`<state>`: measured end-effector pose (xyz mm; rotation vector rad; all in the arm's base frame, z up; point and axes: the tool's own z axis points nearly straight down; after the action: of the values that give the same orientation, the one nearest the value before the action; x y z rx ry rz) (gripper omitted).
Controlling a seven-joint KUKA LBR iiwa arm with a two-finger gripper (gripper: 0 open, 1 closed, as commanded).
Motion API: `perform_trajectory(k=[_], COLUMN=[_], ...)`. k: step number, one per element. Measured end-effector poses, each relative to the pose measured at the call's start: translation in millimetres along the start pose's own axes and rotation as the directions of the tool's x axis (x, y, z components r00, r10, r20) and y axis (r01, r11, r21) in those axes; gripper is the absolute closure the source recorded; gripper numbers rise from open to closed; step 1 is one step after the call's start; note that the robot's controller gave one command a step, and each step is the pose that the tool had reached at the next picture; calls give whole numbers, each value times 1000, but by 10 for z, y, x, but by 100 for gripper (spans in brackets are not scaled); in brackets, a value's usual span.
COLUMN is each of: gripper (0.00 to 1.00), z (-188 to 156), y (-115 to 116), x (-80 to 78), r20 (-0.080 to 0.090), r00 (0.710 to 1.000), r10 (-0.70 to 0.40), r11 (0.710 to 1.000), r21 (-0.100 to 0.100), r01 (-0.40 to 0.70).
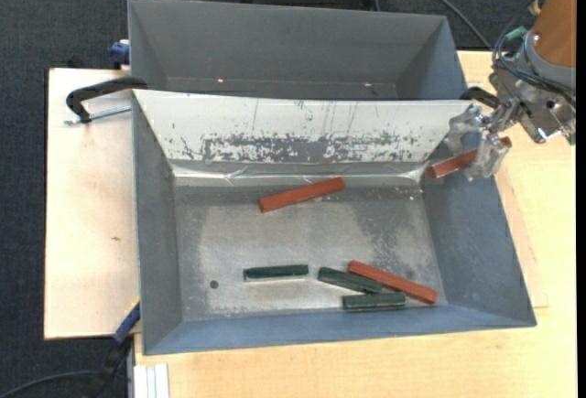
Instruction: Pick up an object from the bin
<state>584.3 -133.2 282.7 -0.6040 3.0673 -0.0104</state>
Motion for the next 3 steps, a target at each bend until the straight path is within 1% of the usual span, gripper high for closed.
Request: perform_trajectory(k=[1,2,3], gripper=[100,100,100], z=[983,111,1251], y=[194,415,1529], x=[226,-179,-9], r20=[-19,2,-22], r00=[998,999,988], r10=[63,51,154], r11=[998,999,988], r21=[-14,-4,-14], r01=[-64,-51,-155])
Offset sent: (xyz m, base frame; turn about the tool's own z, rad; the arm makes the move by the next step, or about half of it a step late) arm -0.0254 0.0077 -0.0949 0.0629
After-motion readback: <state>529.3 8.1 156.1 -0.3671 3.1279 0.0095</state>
